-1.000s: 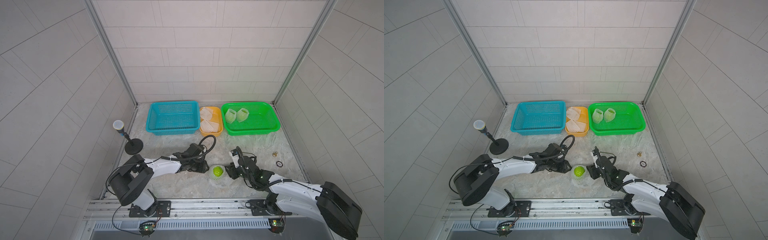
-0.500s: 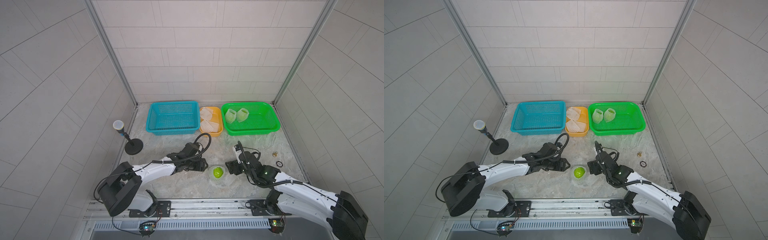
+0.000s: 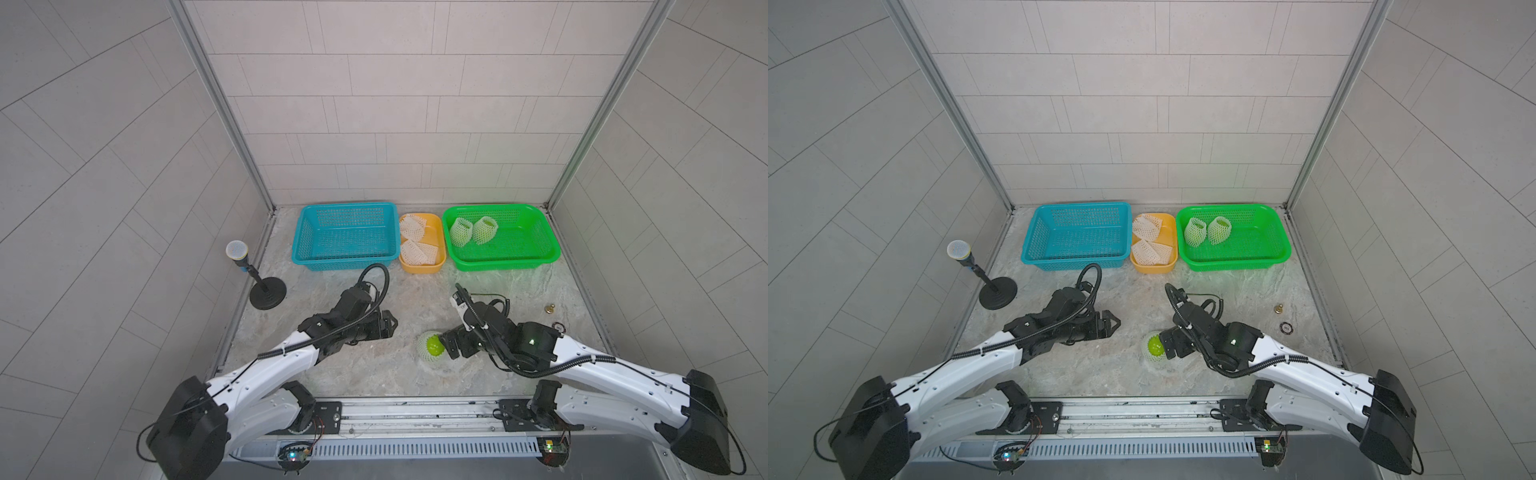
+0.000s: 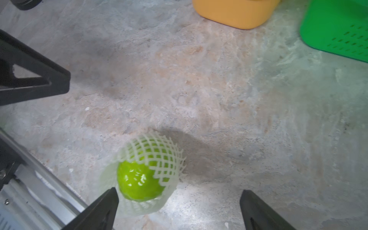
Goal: Sleeve custard apples in foam nets
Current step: Put on the foam net on the custard apple.
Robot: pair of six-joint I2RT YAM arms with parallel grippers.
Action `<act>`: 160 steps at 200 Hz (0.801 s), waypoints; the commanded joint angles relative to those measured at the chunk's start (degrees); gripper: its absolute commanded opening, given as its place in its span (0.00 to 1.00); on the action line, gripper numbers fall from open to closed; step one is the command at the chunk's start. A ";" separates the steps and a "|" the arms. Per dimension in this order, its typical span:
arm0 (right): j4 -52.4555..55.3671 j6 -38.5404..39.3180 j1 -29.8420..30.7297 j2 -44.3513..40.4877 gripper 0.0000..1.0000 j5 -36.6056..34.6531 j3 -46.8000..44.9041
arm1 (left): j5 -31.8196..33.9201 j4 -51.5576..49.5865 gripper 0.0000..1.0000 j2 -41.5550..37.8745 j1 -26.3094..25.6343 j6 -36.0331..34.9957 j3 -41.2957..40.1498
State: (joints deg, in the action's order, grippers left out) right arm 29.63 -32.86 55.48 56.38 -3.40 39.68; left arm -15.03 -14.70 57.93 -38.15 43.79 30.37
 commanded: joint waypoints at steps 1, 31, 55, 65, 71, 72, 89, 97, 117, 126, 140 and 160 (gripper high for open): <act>3.38 -2.73 2.84 2.18 1.00 -2.18 2.66 | 0.67 -2.48 0.86 -3.25 1.29 1.63 -1.62; 2.51 -4.96 5.01 6.98 1.00 -3.05 4.25 | -0.38 -3.93 0.86 -5.42 2.55 1.91 -2.41; 0.72 -5.80 6.79 10.22 1.00 -4.46 5.17 | -1.14 -3.67 0.86 -6.24 3.06 2.39 -3.61; 0.19 -5.98 7.33 11.49 1.00 -4.97 5.66 | -1.32 -3.50 0.86 -6.41 3.24 2.53 -3.99; -0.07 -6.05 7.51 12.26 1.00 -4.87 6.05 | -1.41 -3.41 0.86 -6.51 3.32 2.53 -4.13; -0.08 -6.06 7.57 12.39 1.00 -4.87 6.12 | -1.50 -3.41 0.86 -6.56 3.34 2.53 -4.16; -0.75 -6.25 8.01 14.47 1.00 -4.88 6.63 | -1.80 -3.23 0.86 -6.78 3.47 2.53 -4.35; -0.81 -6.41 8.06 15.37 1.00 -5.00 6.76 | -1.81 -3.17 0.86 -6.83 3.61 2.53 -4.44; -0.73 -6.76 8.06 17.70 1.00 -5.56 7.12 | -2.15 -2.81 0.86 -6.87 3.75 2.53 -4.62; -0.40 -6.70 8.06 18.75 1.00 -5.78 7.49 | -2.36 -2.79 0.86 -6.70 3.73 2.53 -4.67; -0.60 -6.61 8.06 20.37 1.00 -6.07 7.93 | -2.48 -2.53 0.86 -6.35 3.93 2.53 -4.71; -1.35 -6.38 8.06 22.32 1.00 -6.36 8.00 | -2.73 -2.27 0.86 -5.65 4.03 2.44 -4.71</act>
State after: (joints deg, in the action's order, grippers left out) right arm 28.47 -38.63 63.33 77.12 -7.70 46.83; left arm -17.17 -17.37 51.86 -34.72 46.33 26.63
